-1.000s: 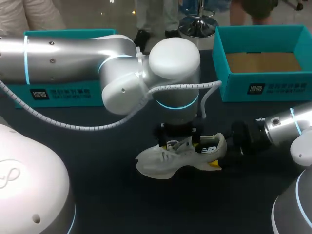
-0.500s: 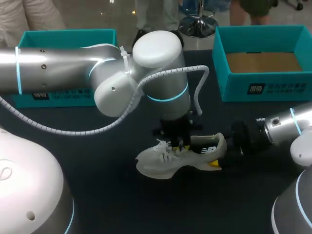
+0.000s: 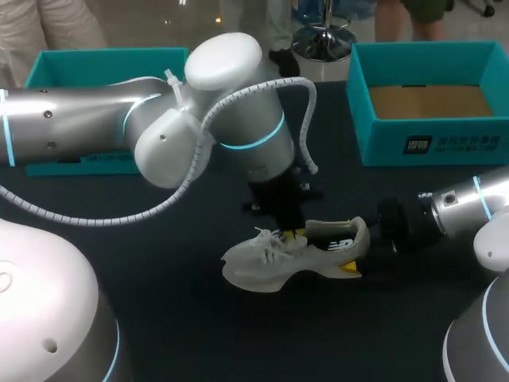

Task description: Take the shoe out of the shoebox, open the shoe tongue, remove and reinsert the insole, then place the shoe into the shoebox

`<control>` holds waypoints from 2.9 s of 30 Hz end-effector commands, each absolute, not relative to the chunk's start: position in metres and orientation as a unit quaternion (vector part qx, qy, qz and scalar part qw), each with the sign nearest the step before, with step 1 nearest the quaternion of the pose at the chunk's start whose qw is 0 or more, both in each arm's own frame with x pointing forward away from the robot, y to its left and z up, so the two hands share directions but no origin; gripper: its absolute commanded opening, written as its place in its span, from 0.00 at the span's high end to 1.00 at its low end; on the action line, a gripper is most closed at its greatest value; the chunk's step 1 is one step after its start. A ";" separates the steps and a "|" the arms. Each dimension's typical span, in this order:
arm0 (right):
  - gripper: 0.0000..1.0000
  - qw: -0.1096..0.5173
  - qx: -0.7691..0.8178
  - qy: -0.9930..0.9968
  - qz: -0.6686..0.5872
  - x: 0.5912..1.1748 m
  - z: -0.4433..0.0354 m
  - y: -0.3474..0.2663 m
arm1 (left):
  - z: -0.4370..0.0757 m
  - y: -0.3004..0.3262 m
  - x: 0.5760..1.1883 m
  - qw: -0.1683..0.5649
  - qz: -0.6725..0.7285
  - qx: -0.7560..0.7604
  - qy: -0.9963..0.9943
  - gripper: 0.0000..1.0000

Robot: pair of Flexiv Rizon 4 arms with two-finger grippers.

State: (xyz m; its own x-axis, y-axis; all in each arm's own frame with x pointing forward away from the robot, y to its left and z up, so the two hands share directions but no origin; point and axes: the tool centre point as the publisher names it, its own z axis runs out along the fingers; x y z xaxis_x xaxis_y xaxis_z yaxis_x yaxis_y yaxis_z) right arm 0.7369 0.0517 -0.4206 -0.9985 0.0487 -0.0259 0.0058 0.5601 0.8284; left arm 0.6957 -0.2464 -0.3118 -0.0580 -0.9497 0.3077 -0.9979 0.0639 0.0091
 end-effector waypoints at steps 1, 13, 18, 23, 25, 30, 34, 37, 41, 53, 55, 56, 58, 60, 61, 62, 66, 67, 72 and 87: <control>1.00 0.023 0.016 0.884 0.467 0.737 -0.421 0.054 | -0.303 -0.224 0.693 0.135 0.124 0.673 -0.717 1.00; 1.00 0.023 0.016 0.884 0.467 0.737 -0.421 0.054 | -0.300 -0.188 0.691 0.141 0.134 0.692 -0.695 1.00; 1.00 0.023 0.016 0.884 0.467 0.737 -0.421 0.054 | -0.304 -0.177 0.694 0.136 0.131 0.703 -0.685 1.00; 1.00 0.023 0.016 0.884 0.467 0.737 -0.421 0.054 | -0.310 -0.167 0.697 0.131 0.127 0.715 -0.675 1.00; 1.00 0.023 0.016 0.884 0.467 0.737 -0.421 0.054 | -0.313 -0.164 0.697 0.122 0.122 0.718 -0.674 1.00; 1.00 0.023 0.016 0.884 0.467 0.737 -0.421 0.054 | -0.329 -0.159 0.696 0.110 0.101 0.728 -0.670 1.00; 1.00 0.023 0.016 0.884 0.467 0.737 -0.421 0.054 | -0.340 -0.155 0.696 0.102 0.086 0.738 -0.662 1.00; 1.00 0.023 0.016 0.884 0.467 0.737 -0.421 0.054 | -0.347 -0.154 0.697 0.095 0.079 0.742 -0.659 1.00; 1.00 0.023 0.016 0.884 0.467 0.737 -0.421 0.054 | -0.357 -0.154 0.698 0.084 0.067 0.750 -0.652 1.00; 1.00 0.023 0.016 0.884 0.467 0.737 -0.421 0.054 | -0.360 -0.161 0.700 0.080 0.064 0.741 -0.664 0.00; 1.00 0.023 0.016 0.884 0.467 0.737 -0.421 0.054 | -0.359 -0.162 0.700 0.079 0.064 0.739 -0.667 0.00; 1.00 0.023 0.016 0.884 0.467 0.737 -0.421 0.054 | -0.357 -0.162 0.700 0.077 0.064 0.738 -0.667 0.00; 1.00 0.023 0.016 0.884 0.467 0.737 -0.421 0.054 | -0.354 -0.161 0.699 0.076 0.067 0.737 -0.668 0.00; 1.00 0.023 0.016 0.884 0.467 0.737 -0.421 0.054 | -0.349 -0.161 0.697 0.074 0.072 0.736 -0.669 0.00; 1.00 0.023 0.016 0.884 0.467 0.737 -0.421 0.054 | -0.346 -0.160 0.697 0.074 0.075 0.736 -0.669 0.00; 1.00 0.023 0.016 0.884 0.467 0.737 -0.421 0.054 | -0.343 -0.160 0.696 0.073 0.081 0.734 -0.671 0.00; 1.00 0.023 0.016 0.884 0.467 0.737 -0.421 0.054 | -0.332 -0.162 0.696 0.074 0.092 0.724 -0.680 0.00; 1.00 0.023 0.016 0.884 0.467 0.737 -0.421 0.054 | -0.331 -0.163 0.697 0.072 0.094 0.722 -0.682 0.00; 1.00 0.023 0.016 0.884 0.467 0.737 -0.421 0.054 | -0.326 -0.168 0.703 0.074 0.093 0.689 -0.715 0.00; 1.00 0.023 0.016 0.884 0.467 0.737 -0.421 0.054 | -0.304 -0.190 0.725 0.071 0.062 0.374 -0.923 0.00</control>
